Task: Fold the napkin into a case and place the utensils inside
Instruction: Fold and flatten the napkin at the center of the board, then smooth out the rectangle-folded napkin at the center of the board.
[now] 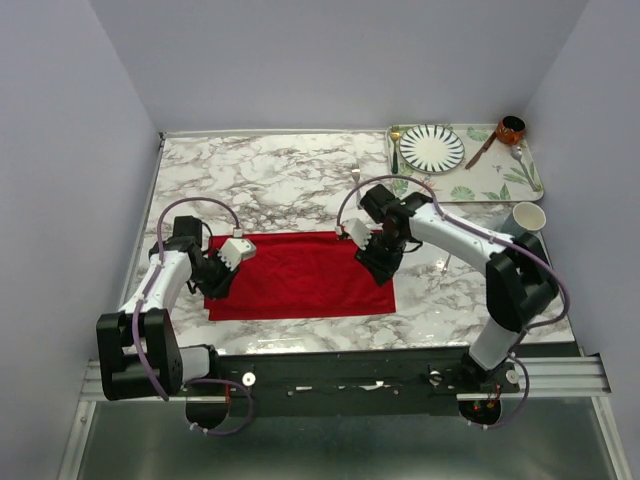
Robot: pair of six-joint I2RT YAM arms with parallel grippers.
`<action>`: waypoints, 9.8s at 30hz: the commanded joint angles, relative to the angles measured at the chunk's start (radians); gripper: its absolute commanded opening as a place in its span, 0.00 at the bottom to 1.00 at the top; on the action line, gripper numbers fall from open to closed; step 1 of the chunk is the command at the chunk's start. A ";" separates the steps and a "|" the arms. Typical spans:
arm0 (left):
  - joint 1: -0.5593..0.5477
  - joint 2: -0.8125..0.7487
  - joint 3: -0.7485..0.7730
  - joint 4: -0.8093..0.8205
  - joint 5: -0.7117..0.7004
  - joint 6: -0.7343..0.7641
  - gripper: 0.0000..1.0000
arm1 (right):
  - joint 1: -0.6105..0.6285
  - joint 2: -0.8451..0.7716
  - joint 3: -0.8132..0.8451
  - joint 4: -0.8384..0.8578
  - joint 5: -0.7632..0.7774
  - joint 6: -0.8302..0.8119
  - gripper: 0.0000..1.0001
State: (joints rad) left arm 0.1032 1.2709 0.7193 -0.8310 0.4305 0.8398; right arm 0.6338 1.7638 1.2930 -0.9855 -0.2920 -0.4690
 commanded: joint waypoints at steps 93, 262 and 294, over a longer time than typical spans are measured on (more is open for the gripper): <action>-0.066 -0.123 -0.152 0.041 -0.145 0.171 0.27 | 0.150 -0.182 -0.282 0.215 0.169 -0.056 0.01; -0.160 -0.248 -0.152 -0.115 -0.200 0.188 0.01 | 0.144 -0.122 -0.314 0.185 0.131 -0.059 0.01; -0.138 -0.257 0.167 0.498 0.134 -0.646 0.99 | -0.059 -0.109 0.327 0.397 -0.239 0.435 1.00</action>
State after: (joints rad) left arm -0.0410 1.0882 0.8936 -0.5362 0.4362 0.3630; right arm 0.5766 1.7317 1.5074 -0.8345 -0.4751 -0.1894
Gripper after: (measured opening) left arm 0.985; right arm 0.994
